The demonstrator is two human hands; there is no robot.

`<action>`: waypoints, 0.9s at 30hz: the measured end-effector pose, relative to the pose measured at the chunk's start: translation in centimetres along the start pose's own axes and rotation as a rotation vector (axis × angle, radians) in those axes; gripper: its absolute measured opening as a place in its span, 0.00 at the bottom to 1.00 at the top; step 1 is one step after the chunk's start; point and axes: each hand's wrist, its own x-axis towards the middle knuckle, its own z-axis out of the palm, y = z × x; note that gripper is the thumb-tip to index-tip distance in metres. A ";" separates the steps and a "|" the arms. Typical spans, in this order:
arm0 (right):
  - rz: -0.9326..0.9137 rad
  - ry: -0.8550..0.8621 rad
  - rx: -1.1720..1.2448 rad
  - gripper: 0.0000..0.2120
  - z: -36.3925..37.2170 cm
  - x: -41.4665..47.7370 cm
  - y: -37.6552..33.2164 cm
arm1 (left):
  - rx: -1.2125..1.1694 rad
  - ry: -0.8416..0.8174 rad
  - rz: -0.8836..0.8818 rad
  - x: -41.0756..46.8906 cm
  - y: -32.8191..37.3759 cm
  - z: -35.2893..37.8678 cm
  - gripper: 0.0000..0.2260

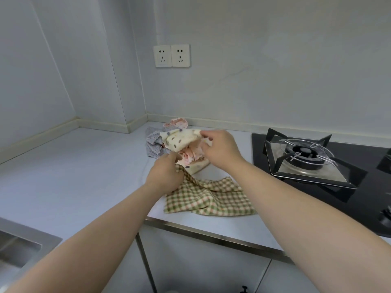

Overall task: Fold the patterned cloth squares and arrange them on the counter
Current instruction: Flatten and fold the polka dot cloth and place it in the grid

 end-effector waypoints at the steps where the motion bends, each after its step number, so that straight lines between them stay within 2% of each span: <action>1: -0.010 0.061 0.079 0.18 -1.0 0.0 -0.7 | -0.014 0.042 0.007 -0.1 0.5 -0.3 0.24; 3: -0.010 0.118 0.196 0.17 -2.7 0.0 -2.3 | -0.073 0.141 0.041 -0.4 2.2 -1.1 0.27; 7: -0.038 0.178 0.297 0.04 -5.1 -0.8 -4.2 | -0.214 0.288 0.124 -1.0 6.1 -3.0 0.32; 9: -0.055 0.188 0.296 0.02 -6.1 -1.6 -4.8 | -0.242 0.275 0.170 -1.3 7.7 -3.9 0.27; 12: -0.047 0.169 0.294 0.04 -7.9 -3.0 -5.2 | -0.370 0.258 0.191 -2.5 9.5 -5.3 0.09; 13: -0.011 0.151 0.316 0.05 -8.4 -3.4 -5.2 | -0.429 0.242 0.175 -3.0 10.0 -5.6 0.07; 16: 0.105 0.146 0.426 0.07 -10.1 -4.4 -4.9 | -0.586 0.165 0.138 -4.3 11.0 -6.5 0.11; 19: 0.156 0.191 0.511 0.06 -11.7 -5.3 -4.6 | -0.572 0.152 0.157 -5.3 12.3 -7.7 0.16; 21: 0.160 0.196 0.543 0.06 -12.6 -5.9 -4.4 | -0.540 0.135 0.155 -5.8 12.8 -8.3 0.15; 24: 0.149 0.119 0.495 0.12 -14.0 -6.5 -3.8 | -0.476 0.115 0.160 -6.4 12.8 -9.0 0.04; 27: 0.186 -0.021 0.332 0.09 -15.5 -7.2 -3.2 | -0.285 0.178 0.230 -6.4 12.2 -9.5 0.06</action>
